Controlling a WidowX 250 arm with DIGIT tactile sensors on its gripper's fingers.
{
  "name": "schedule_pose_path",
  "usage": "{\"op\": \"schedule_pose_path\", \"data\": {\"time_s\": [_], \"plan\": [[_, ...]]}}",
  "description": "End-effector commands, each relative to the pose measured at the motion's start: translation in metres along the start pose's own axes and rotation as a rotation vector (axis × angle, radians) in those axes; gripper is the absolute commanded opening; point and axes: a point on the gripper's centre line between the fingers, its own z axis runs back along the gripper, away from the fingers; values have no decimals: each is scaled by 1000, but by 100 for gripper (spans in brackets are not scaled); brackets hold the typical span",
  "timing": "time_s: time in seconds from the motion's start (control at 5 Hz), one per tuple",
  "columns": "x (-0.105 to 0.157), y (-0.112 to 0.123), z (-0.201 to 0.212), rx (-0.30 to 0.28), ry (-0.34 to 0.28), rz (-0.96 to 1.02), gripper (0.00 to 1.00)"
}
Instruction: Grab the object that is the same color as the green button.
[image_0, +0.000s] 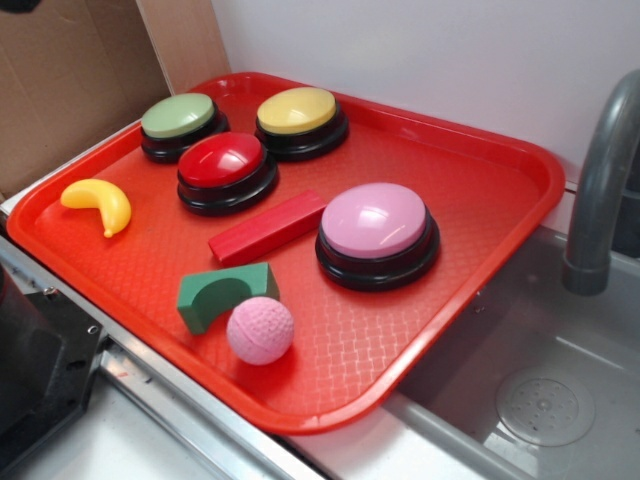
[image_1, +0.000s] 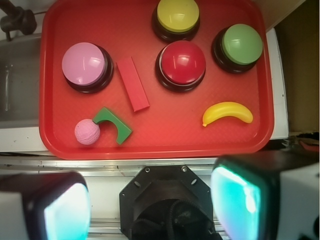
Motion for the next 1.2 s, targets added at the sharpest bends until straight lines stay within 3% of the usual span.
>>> {"op": "schedule_pose_path", "data": {"time_s": [0.0,0.4,0.8,1.0], "plan": [[0,0,0,0,0,0,100],[24,-17,-64,36,16,-115,100],[33,-34,-120,17,6,-196,100],[34,-38,-144,28,32,-213,100]]}}
